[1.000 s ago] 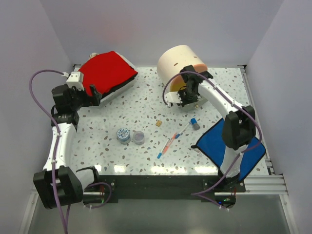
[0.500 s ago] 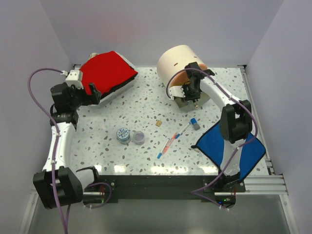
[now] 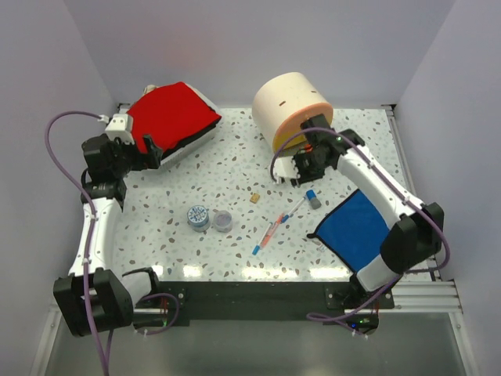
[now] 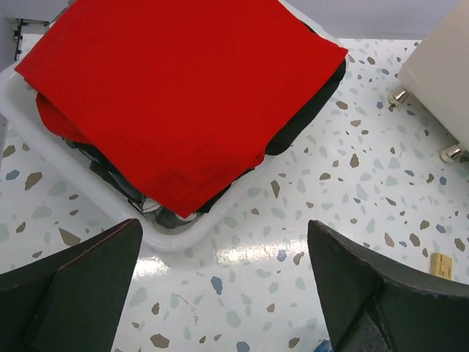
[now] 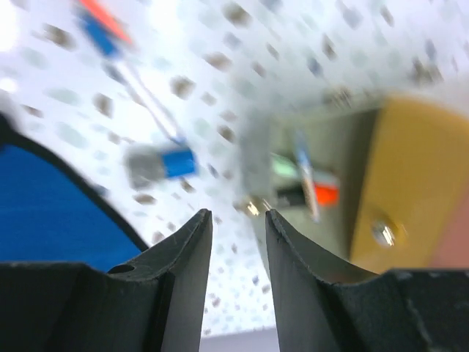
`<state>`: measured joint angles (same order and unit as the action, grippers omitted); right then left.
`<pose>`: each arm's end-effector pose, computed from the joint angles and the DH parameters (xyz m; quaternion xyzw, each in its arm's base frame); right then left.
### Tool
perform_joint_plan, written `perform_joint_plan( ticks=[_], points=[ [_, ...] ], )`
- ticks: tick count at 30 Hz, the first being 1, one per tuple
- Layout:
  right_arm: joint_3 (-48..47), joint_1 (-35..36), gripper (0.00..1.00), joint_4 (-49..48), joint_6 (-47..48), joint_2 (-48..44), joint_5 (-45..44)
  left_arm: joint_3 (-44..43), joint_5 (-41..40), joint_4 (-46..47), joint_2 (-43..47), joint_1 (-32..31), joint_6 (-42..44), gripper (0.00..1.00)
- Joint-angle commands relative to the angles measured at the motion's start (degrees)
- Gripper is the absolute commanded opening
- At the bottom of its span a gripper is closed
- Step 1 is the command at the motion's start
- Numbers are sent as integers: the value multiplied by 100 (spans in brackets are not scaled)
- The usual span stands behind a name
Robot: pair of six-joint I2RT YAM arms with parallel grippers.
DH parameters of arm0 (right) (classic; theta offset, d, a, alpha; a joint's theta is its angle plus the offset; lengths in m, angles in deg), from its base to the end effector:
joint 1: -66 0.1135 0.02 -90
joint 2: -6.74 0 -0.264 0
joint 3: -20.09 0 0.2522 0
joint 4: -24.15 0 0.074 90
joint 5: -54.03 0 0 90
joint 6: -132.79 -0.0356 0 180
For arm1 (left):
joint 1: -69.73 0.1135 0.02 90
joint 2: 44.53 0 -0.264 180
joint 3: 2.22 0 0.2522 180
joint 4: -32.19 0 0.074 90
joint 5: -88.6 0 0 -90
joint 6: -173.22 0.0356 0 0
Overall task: Sort the stationery into containers
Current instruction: Place the pen in the drawer, then pick up the pen from the center of the board.
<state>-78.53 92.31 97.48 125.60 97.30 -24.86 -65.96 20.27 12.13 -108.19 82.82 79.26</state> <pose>0.2819 0.1470 0.3139 -0.8041 0.5469 -0.0176 0.2325 0.2520 0.0451 0.3139 -0.0126 0.8115 -0.1086 0.5740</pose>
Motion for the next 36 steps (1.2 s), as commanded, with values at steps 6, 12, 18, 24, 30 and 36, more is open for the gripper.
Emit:
perform_joint_plan(
  ticks=[6,12,18,24,30,36],
  points=[
    [1148,1315,43,-526,122,398,822,137,-14,156,336,37,-43,100],
    [1024,1685,45,-640,332,919,884,216,-75,-63,565,45,54,100],
    [998,1843,42,-543,570,1393,743,278,-49,-161,662,89,-16,100],
    [1155,1852,37,-508,649,1587,550,269,-84,-160,653,186,-43,100],
    [1402,1861,35,-701,527,1674,401,269,-31,-134,609,212,-69,100],
    [1481,1861,33,-807,394,1868,251,234,4,-73,504,212,-78,100]
  ],
)
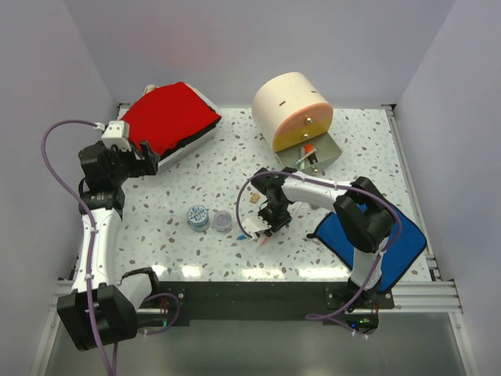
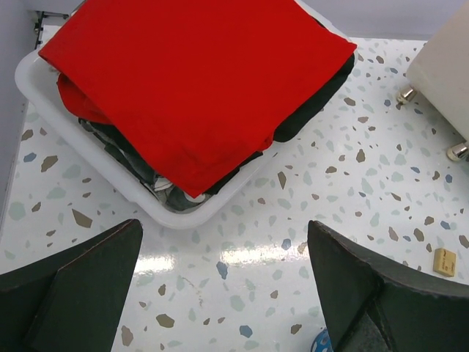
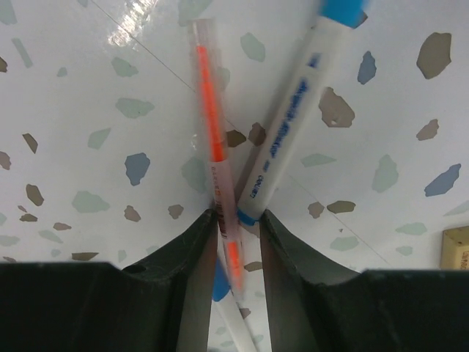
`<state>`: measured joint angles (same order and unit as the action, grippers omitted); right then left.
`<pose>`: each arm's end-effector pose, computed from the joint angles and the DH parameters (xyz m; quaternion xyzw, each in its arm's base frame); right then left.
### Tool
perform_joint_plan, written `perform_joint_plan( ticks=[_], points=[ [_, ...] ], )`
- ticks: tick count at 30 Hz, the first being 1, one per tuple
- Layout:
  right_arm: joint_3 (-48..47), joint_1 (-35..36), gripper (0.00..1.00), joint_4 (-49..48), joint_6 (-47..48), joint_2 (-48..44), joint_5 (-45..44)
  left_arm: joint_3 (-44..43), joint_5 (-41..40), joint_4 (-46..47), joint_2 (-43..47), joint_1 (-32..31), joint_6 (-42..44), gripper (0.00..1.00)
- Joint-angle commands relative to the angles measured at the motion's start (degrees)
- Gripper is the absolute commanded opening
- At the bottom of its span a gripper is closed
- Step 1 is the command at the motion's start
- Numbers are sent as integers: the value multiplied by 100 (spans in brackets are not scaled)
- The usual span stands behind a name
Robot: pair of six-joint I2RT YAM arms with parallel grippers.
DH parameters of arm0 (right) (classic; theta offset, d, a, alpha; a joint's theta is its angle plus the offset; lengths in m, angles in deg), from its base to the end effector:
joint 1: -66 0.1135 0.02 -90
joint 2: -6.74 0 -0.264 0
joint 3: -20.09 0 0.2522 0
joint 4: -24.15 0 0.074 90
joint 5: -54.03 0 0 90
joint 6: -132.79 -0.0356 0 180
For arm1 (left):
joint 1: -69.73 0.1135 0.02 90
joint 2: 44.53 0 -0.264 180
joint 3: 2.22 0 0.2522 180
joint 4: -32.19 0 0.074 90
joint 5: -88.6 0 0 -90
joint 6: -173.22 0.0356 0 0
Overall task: Sort the stationery into containers
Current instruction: Pick up the pen from the center of the board, then place the pen in the drawer.
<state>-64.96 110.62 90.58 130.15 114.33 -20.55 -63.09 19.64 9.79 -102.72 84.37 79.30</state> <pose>0.2316 0.2418 0.1602 -0.9057 0.4021 0.1217 0.0572 0.2293 0.0467 0.3135 -0.0259 0.8104 -0.0958 0.5774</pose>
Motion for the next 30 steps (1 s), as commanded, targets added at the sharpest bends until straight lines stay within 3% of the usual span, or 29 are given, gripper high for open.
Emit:
perform_joint_plan(
  ticks=[1,3,4,10,17,30],
  points=[
    [132,29,32,-160,-69,183,-223,-61,85,170,-60,57,-91,100],
    [150,29,24,-186,-104,209,-276,-44,94,170,-78,57,-100,100],
    [124,29,14,-134,-122,218,-268,-52,102,188,-78,57,-109,100],
    [-332,-59,3,496,-131,-334,-162,0,111,293,-78,48,-117,100],
    [-1491,-375,0,1132,-95,-968,-206,185,164,609,-52,57,-267,100],
    [-3092,-2036,0,1106,19,94,-874,132,313,628,-131,48,-381,100]
  ],
)
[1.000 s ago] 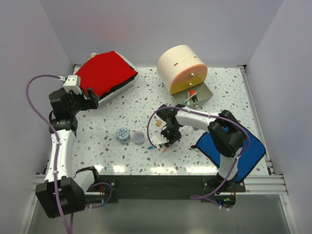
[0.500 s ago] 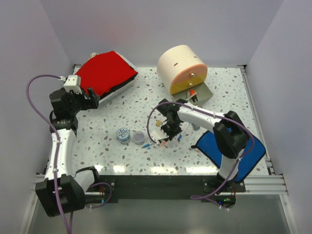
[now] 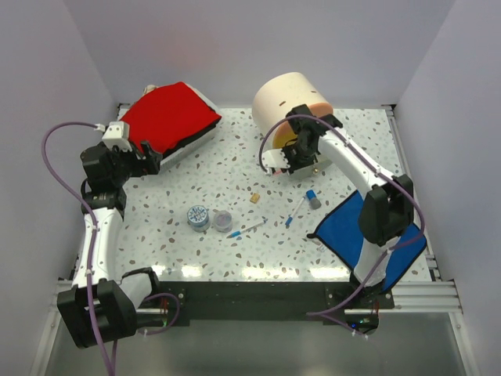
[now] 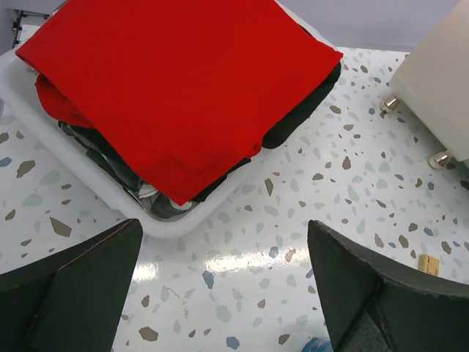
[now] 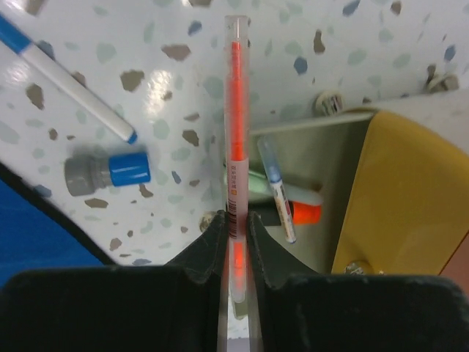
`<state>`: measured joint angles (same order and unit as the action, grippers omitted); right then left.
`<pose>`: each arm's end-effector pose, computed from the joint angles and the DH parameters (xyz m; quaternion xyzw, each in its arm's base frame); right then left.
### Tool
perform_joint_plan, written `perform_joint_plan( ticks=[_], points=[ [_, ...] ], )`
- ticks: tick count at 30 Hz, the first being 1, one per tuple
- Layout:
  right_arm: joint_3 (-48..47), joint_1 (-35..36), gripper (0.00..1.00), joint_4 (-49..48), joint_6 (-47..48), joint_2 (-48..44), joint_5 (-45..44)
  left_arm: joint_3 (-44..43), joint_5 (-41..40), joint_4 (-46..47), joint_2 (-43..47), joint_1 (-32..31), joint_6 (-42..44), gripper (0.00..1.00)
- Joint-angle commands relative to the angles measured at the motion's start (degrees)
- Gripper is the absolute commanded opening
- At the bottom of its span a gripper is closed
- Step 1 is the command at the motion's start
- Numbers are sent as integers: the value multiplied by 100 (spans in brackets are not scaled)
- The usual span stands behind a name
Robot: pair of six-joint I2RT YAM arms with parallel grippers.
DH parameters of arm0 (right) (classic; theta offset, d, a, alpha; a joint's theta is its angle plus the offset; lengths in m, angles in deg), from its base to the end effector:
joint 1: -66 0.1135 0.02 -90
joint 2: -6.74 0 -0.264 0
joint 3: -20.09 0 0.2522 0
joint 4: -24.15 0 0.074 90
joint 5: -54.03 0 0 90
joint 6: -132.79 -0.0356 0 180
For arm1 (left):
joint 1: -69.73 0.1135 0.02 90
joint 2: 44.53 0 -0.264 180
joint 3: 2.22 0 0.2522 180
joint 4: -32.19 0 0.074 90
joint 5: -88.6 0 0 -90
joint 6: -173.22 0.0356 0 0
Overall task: Sort the stationery into containers
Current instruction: Place the pen in the drawer.
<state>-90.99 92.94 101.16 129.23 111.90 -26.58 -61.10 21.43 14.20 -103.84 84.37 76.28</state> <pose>0.3319 0.1752 0.2911 -0.8290 0.5287 -0.0111 0.1822 0.2345 0.0470 0.3049 -0.0352 0.8027 -0.1217 0.5827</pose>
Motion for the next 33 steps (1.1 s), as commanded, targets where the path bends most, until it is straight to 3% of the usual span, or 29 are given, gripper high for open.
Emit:
perform_joint_plan(
  ticks=[1,8,14,23,27,33],
  points=[
    [-577,-329,0,56,128,512,-306,-84,125,168,-19,40,-71,100],
    [-956,-742,4,-251,216,1085,-437,-198,55,19,25,48,-1,100],
    [-754,-778,35,-760,32,1024,-552,-295,-7,-78,51,57,87,100],
    [-596,-760,38,-709,-407,383,-377,-111,55,54,139,57,-44,100],
    [-386,-664,37,290,-242,-371,431,-49,90,45,209,57,-44,100],
    [1696,-67,40,479,830,-1322,626,135,186,45,306,57,-36,100]
  ],
)
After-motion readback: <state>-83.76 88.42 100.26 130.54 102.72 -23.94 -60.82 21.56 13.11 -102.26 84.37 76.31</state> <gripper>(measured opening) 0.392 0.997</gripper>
